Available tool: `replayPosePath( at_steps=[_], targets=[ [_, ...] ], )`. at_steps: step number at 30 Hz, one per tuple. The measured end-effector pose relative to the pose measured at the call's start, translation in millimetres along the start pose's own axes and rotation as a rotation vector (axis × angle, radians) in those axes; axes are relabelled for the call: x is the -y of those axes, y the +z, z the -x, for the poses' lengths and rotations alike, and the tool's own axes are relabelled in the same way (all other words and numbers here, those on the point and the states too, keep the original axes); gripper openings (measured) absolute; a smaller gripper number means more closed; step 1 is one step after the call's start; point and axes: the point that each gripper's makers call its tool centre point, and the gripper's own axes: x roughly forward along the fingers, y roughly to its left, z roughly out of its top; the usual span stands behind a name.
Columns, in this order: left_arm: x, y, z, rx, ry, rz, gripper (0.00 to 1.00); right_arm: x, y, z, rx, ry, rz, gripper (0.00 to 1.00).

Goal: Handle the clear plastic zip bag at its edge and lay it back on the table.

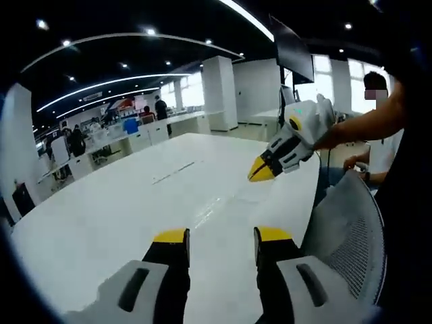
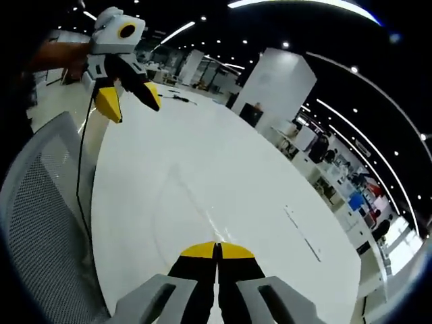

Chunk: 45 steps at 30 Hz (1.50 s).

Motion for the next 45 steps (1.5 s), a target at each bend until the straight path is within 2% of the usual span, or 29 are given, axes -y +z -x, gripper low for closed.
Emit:
replayPosePath(
  at_steps=[4,7,12,18,27,31,45],
  targets=[
    [-0.8,-7.0,5.4,0.001,0.015,0.02,0.41,-4.2,-3.2,-11.2,-0.004,0.002,0.051,0.0],
    [-0.1,-10.0,8.7,0.014,0.029,0.053,0.44,-5.3,-6.6,-19.8,-0.014,0.008,0.059,0.0],
    [2.2,-19.5,11.6,0.003,0.042,0.061,0.46,-3.8,-12.8,-33.8,-0.027,0.0,0.086,0.0],
    [7.7,-27.4,13.3,0.022,0.031,0.076,0.48,-7.2,-20.6,-52.6,-0.038,0.01,0.152,0.0],
    [18.1,-49.5,12.3,-0.012,0.017,0.068,0.49,-25.5,-40.3,-78.2,-0.092,0.08,0.104,0.0],
    [17.0,-53.6,12.8,-0.014,0.023,0.072,0.48,-32.7,-45.8,-86.0,-0.111,0.104,0.114,0.0],
    [19.6,-67.6,11.7,-0.047,0.015,0.046,0.49,-58.8,-64.1,-93.6,-0.166,0.184,0.096,0.0]
  ],
)
